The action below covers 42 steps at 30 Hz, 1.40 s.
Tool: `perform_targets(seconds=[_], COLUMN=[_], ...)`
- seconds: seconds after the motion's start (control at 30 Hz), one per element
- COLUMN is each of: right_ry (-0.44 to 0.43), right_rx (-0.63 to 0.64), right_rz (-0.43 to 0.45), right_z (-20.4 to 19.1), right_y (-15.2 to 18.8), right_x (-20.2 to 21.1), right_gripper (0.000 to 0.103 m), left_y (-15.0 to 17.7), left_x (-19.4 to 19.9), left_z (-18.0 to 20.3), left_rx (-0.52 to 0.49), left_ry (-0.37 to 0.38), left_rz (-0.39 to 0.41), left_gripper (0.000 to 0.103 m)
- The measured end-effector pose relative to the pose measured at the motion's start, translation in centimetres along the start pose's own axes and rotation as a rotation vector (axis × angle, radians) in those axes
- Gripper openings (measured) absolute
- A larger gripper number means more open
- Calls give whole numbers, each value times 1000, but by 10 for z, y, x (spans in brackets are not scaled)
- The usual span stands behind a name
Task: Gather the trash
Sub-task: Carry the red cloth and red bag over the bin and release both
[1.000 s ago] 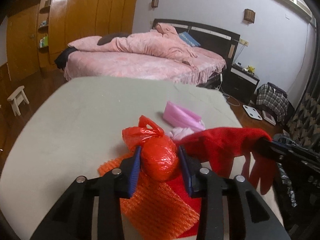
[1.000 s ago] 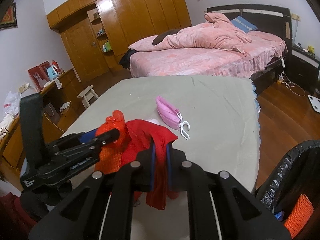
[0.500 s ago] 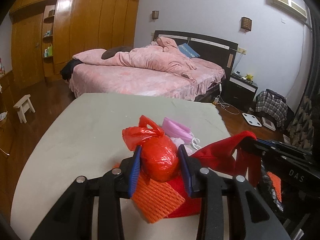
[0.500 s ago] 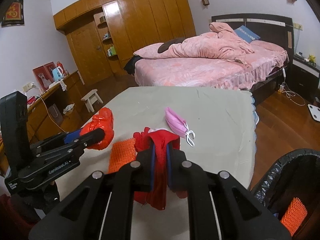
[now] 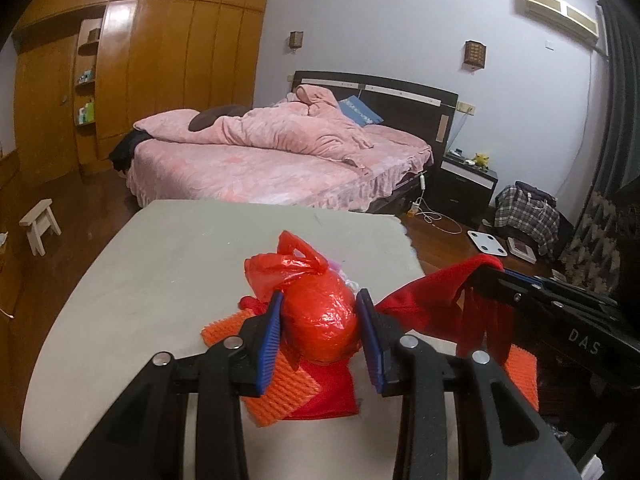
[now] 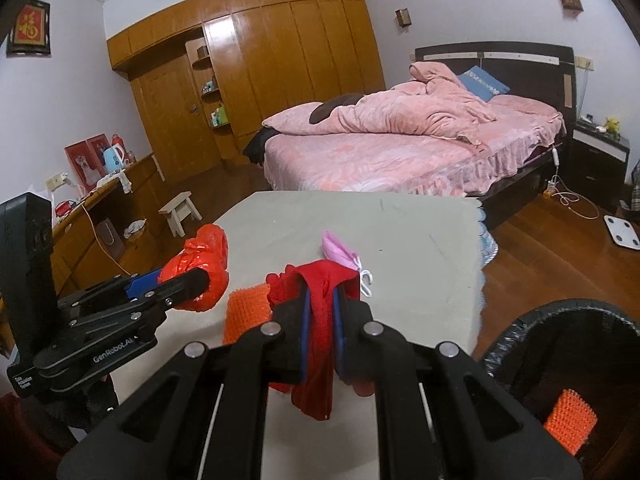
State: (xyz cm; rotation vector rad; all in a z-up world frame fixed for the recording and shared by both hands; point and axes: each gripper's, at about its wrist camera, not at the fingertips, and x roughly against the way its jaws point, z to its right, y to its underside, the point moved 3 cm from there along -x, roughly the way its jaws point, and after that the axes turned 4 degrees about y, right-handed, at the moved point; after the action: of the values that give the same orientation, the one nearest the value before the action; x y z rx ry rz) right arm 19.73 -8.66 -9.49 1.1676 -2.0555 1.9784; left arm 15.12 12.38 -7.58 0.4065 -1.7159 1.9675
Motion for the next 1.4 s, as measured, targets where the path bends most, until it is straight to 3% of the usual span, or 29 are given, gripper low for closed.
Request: perform_targets(seconds=[0.47, 1.4], right_ry=[83, 363], right_rx=[-32, -158], right_rz=[57, 67], right_z=[35, 162], right_y=[2, 57], right_x=[53, 147], right_gripper=[9, 9], left_y=[-4, 22], left_x=[11, -23], left_z=[53, 220], left_rx=[-64, -243], left_ry=[69, 358], left_rz=[25, -37], left_gripper=[36, 36])
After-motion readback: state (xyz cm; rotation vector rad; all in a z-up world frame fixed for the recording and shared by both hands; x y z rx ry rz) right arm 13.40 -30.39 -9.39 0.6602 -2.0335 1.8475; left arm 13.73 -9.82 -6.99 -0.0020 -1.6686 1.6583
